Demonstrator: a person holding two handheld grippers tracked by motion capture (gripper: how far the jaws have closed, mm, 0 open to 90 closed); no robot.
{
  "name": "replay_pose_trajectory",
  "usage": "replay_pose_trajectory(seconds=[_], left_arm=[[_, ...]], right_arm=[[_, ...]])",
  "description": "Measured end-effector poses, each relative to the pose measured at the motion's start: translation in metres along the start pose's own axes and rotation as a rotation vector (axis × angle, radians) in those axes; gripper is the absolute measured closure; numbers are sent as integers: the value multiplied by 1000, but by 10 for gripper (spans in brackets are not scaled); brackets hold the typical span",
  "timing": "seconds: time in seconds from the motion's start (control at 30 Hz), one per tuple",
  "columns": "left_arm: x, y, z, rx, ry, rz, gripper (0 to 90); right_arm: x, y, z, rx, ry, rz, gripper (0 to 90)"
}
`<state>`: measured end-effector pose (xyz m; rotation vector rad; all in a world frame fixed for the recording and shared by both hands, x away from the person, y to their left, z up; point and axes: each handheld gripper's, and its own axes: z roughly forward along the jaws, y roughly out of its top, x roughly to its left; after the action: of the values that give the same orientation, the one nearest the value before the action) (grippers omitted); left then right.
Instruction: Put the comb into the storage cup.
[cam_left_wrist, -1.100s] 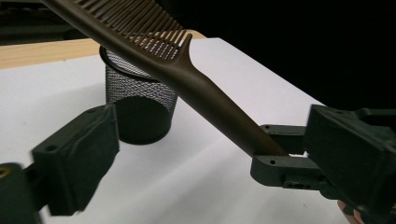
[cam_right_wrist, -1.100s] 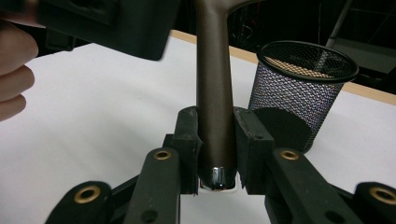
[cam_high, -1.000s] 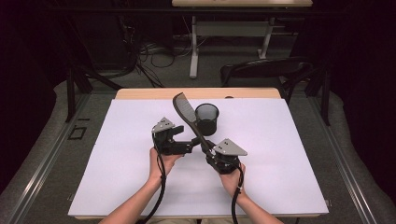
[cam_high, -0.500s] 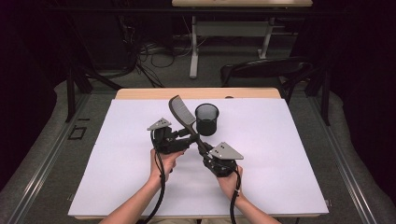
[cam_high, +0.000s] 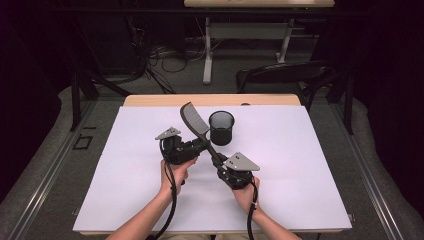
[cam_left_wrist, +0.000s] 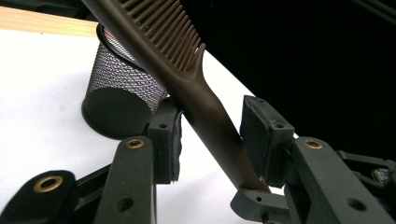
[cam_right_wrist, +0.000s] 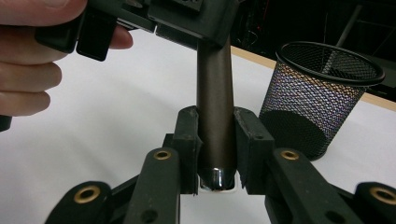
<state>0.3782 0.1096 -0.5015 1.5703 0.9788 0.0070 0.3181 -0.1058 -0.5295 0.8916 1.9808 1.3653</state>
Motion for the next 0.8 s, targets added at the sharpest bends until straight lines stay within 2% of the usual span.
replay_pose_trajectory(seconds=[0.27,0.4,0.53,0.67,0.7,0.73,0.8], left_arm=[[4,-1,-2,-33,-60,-40,658],[2,-1,-2,-37,-81,-39,694],[1,-1,-2,-42,-120,-47,725],[1,0,-3,-42,-130,-39,730],[1,0,-3,-42,-135,-38,730],[1,0,-3,-38,-136,-33,730],[0,0,-3,-37,-138,-25,730]], right_arm=[[-2,-1,3,10,7,-12,723],[-5,-3,5,21,18,-9,723],[-7,-3,6,28,24,-15,723],[-8,-3,7,30,27,-21,714],[-8,-3,7,29,32,-21,694],[-8,-2,7,33,34,-19,628],[-10,-1,7,42,42,-9,559]])
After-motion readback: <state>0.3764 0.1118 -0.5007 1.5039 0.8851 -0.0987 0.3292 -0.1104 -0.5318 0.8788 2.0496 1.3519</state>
